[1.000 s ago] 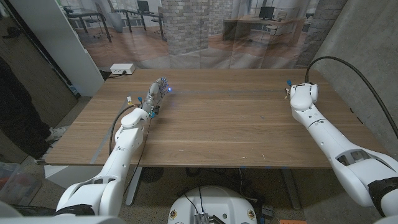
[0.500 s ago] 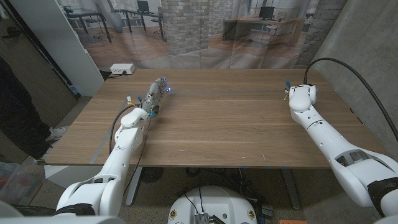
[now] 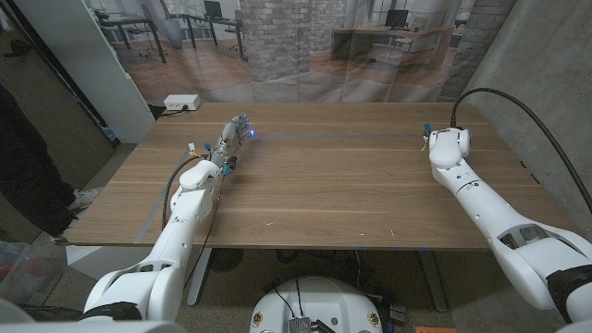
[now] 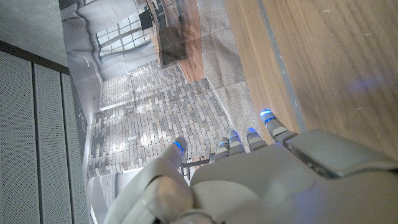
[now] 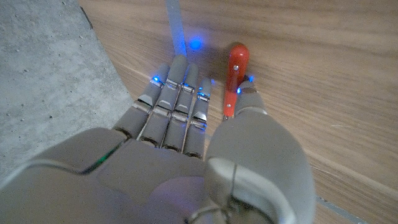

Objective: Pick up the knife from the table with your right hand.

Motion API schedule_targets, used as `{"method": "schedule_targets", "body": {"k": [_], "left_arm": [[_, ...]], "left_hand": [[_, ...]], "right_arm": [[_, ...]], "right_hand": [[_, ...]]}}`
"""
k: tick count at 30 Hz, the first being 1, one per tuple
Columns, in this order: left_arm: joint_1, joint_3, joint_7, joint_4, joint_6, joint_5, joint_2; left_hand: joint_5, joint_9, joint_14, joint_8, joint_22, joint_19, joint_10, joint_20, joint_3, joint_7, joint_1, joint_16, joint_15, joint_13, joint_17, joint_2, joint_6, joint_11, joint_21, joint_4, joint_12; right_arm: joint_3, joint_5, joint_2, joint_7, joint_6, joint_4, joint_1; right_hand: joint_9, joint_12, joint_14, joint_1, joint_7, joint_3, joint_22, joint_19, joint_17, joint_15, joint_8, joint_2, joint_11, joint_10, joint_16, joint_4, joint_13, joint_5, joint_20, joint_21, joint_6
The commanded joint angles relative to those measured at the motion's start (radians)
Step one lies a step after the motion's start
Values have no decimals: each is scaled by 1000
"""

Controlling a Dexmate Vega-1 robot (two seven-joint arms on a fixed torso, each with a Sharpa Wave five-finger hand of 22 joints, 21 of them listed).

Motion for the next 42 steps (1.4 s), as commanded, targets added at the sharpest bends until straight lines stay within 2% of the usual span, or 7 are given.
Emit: {"method": "schedule_targets", "body": {"k": [1, 16, 23, 26, 35, 41, 42], "left_arm": [[-3, 1, -1, 4, -1, 2, -1], [4, -1, 0, -11, 5, 1, 0], [8, -2, -1, -17, 4, -3, 1], [8, -2, -3, -17, 4, -4, 1], [9, -3, -6, -18, 3, -8, 1], [10, -4, -6, -19, 2, -8, 2], [10, -4, -7, -20, 3, -9, 3]], "left_hand": [[5, 4, -7, -3, 5, 3, -3, 4, -6, 7, -10, 2, -1, 6, 2, 49, 0, 5, -6, 1, -2], [5, 4, -7, -4, 5, 2, -4, 4, -7, 7, -11, 2, 0, 6, 2, 48, -1, 5, -8, 1, -2], [5, 4, -7, -3, 5, 3, -2, 4, -9, 7, -12, 2, -1, 6, 2, 46, -1, 4, -9, 1, -2], [5, 4, -7, -3, 5, 4, -3, 4, -9, 6, -12, 2, 0, 6, 2, 45, -1, 5, -9, 1, -2], [5, 4, -7, -3, 5, 3, -2, 3, -11, 6, -14, 2, 0, 6, 2, 43, 0, 6, -11, 1, -2], [5, 4, -8, -3, 5, 2, -3, 4, -13, 6, -15, 2, -1, 6, 2, 40, 1, 6, -12, 1, -2], [5, 4, -8, -3, 5, 3, -3, 4, -14, 5, -15, 2, -1, 6, 2, 40, 1, 5, -12, 1, -2]], "right_arm": [[-4, 8, 1, -7, 0, 7, -1], [-11, 14, -1, -10, 2, 13, -3], [-13, 12, -5, -13, 4, 2, -12], [-13, 11, -6, -12, 5, -3, -14], [-6, 14, -8, -20, 10, -15, -25], [4, 26, -8, -36, 14, -25, -34], [5, 28, -8, -43, 15, -27, -37]], "right_hand": [[6, 9, 12, 15, 2, -5, 1, 6, 7, -80, -3, 3, -6, 6, 7, -1, 6, 3, -1, 7, 13], [14, 32, 27, 45, 1, -5, 1, 18, 30, -84, -2, 15, -7, 22, 22, -6, 22, -1, -1, 22, 32], [22, 60, 35, 152, -5, 26, 4, 23, 77, -93, -4, 48, -13, 45, 60, -38, 40, -7, -3, 38, 44], [27, 72, 42, 202, -6, 40, 7, 29, 98, -100, -2, 64, -24, 49, 80, -44, 49, -15, -6, 49, 56], [51, 148, 81, 313, -16, 49, 38, 42, 183, -123, 21, 92, -36, 112, 181, -38, 99, -62, -20, 105, 126], [85, 241, 133, 372, -14, 43, 67, 78, 260, -140, 58, 109, -42, 179, 279, -25, 167, -99, -30, 175, 211], [92, 258, 144, 387, -14, 46, 71, 81, 269, -143, 63, 116, -57, 192, 292, -25, 180, -101, -37, 186, 222]]}}
